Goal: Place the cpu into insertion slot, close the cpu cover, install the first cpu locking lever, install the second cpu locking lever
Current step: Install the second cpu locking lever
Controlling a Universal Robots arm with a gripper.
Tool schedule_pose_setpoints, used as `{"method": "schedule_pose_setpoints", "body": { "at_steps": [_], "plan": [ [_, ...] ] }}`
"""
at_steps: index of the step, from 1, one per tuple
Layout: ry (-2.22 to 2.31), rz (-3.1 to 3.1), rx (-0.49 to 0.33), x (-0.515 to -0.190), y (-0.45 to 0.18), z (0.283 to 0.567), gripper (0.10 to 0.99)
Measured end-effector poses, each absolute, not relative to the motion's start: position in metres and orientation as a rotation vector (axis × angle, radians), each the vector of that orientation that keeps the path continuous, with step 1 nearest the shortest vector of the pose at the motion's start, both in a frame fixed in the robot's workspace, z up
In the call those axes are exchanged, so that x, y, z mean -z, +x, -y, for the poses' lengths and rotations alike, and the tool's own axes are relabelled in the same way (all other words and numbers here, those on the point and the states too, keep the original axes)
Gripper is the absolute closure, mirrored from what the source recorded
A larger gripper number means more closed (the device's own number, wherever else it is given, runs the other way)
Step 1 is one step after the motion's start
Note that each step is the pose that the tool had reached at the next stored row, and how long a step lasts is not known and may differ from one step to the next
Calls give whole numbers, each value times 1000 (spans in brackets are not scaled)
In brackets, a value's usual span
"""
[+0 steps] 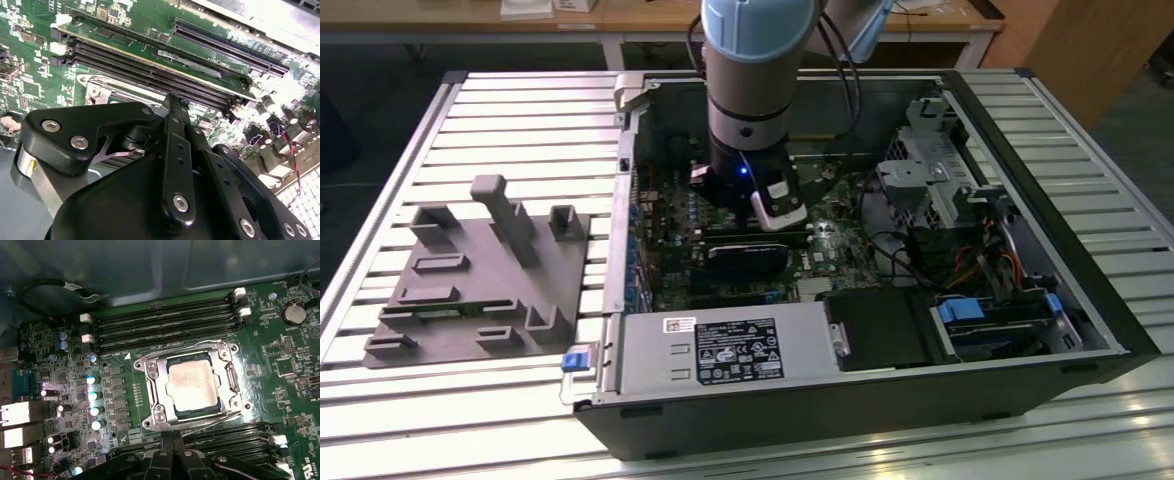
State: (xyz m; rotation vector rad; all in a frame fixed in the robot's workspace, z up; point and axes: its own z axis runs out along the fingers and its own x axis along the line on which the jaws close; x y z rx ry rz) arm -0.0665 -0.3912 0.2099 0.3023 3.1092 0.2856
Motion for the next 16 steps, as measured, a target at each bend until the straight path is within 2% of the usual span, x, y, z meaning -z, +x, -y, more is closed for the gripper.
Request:
{"method": "schedule_pose_setpoints", "body": {
  "at_steps": [16],
  "plan": [
    [303,-3107,-353,-199,-78,394,980]
  ]
}}
